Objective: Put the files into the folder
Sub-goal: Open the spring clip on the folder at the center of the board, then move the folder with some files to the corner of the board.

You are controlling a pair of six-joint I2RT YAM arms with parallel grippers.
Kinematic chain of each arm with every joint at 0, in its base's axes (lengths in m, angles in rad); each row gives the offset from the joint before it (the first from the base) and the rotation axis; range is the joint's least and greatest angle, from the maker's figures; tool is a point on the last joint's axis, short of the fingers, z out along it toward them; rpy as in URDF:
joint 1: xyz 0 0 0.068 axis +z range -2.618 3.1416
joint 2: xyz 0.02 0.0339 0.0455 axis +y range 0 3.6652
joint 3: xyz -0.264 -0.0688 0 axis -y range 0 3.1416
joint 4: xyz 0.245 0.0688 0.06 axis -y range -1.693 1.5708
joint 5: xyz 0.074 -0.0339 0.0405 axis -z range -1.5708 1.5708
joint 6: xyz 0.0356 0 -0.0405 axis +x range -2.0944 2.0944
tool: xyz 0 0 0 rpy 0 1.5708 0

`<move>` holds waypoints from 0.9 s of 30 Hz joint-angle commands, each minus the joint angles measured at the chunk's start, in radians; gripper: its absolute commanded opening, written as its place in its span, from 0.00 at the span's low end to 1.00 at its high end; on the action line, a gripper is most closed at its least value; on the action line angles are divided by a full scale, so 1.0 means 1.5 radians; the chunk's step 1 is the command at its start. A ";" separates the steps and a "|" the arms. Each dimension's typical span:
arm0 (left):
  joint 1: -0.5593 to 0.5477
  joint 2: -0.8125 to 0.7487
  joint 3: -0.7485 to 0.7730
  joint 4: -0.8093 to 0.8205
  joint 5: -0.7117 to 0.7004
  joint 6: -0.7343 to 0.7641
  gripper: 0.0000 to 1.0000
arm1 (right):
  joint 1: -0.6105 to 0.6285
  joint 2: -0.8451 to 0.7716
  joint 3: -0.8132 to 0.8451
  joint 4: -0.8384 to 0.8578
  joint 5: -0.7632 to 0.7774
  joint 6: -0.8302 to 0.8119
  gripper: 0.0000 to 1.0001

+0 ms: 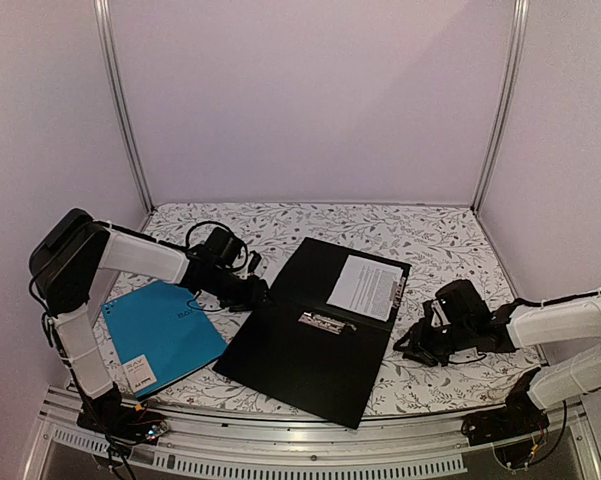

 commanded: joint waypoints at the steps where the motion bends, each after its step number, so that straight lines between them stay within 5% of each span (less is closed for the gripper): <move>1: 0.007 0.030 -0.040 -0.057 -0.024 -0.009 0.56 | 0.033 0.046 -0.015 0.096 -0.021 0.042 0.38; 10: 0.007 0.015 -0.049 -0.054 -0.023 -0.011 0.55 | 0.082 0.211 -0.041 0.328 -0.051 0.136 0.38; 18: 0.006 -0.005 -0.050 -0.067 -0.029 -0.008 0.56 | 0.126 0.287 -0.094 0.500 0.006 0.227 0.17; 27: 0.007 0.010 -0.053 -0.070 -0.045 -0.004 0.55 | 0.114 0.204 -0.104 0.400 0.037 0.214 0.00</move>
